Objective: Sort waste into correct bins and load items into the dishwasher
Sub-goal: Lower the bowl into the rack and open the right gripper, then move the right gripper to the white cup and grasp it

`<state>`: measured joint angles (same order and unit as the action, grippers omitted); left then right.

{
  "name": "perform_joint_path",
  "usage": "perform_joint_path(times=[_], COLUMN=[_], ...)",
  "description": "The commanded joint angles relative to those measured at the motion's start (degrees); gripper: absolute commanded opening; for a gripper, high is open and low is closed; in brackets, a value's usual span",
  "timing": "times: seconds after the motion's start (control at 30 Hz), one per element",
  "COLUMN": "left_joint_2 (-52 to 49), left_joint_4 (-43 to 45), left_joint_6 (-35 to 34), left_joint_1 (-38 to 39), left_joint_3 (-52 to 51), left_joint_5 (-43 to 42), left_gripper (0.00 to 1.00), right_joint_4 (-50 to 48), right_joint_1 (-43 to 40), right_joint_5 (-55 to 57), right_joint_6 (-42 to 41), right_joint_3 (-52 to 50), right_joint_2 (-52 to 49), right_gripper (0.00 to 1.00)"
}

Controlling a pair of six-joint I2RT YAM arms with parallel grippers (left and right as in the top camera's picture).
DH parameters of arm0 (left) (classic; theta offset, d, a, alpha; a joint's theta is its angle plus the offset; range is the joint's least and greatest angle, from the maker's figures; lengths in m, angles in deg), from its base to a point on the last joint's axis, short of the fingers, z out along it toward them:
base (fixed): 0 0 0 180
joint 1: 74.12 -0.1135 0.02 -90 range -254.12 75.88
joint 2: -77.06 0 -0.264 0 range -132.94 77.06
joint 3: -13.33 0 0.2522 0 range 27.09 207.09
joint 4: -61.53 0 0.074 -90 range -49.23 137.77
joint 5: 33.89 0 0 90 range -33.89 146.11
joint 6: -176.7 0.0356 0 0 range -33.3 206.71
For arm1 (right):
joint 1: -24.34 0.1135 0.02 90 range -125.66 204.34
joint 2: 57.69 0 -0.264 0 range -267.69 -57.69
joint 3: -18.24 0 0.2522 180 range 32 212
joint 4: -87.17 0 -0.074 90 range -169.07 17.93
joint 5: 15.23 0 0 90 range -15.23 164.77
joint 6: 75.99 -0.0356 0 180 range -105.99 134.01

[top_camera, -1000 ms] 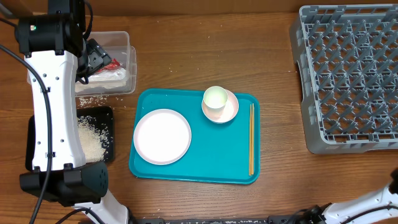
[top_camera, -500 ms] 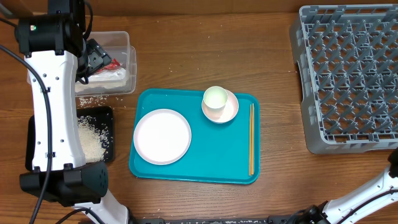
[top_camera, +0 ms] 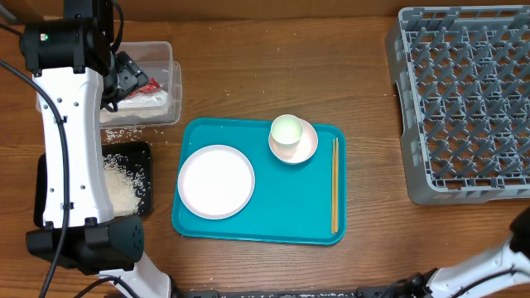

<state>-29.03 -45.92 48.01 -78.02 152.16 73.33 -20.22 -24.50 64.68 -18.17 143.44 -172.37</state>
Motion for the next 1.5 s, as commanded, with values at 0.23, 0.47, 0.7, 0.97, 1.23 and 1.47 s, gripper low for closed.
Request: perform_joint_path(times=[0.23, 0.47, 0.7, 0.97, 1.23, 1.47], left_joint_2=[0.0, 0.0, 0.0, 0.0, 0.0, 0.0], left_joint_4=[-0.1, -0.1, -0.1, -0.1, -0.1, -0.1], left_joint_6=[-0.5, -0.5, -0.5, -0.5, -0.5, -0.5], left_joint_1=[-0.1, -0.1, -0.1, -0.1, -0.1, -0.1], left_joint_3=[0.3, 0.3, 0.3, 0.3, 0.3, 0.3], left_joint_5=[0.9, 0.9, 0.9, 0.9, 0.9, 0.9], left_gripper=[1.0, 1.0, 1.0, 1.0, 1.0, 1.0], right_joint_4=[24.0, 24.9, 18.9, 12.8, 9.7, 10.0], right_joint_1=[17.7, 49.0, 74.6, 88.0, 89.5, 89.6], right_joint_5=[-43.8, -9.0, 17.3, 27.6, 26.9, 23.7], right_joint_6=[26.8, 24.4, 10.2, 6.4, 4.3, 2.1], right_joint_3=[1.8, 0.0, -0.5, -0.5, -0.5, -0.5], right_joint_2=[8.0, 7.9, 5.4, -3.0, -8.8, -12.5], right_gripper=[1.0, 1.0, 0.97, 0.87, 0.63, 0.56])
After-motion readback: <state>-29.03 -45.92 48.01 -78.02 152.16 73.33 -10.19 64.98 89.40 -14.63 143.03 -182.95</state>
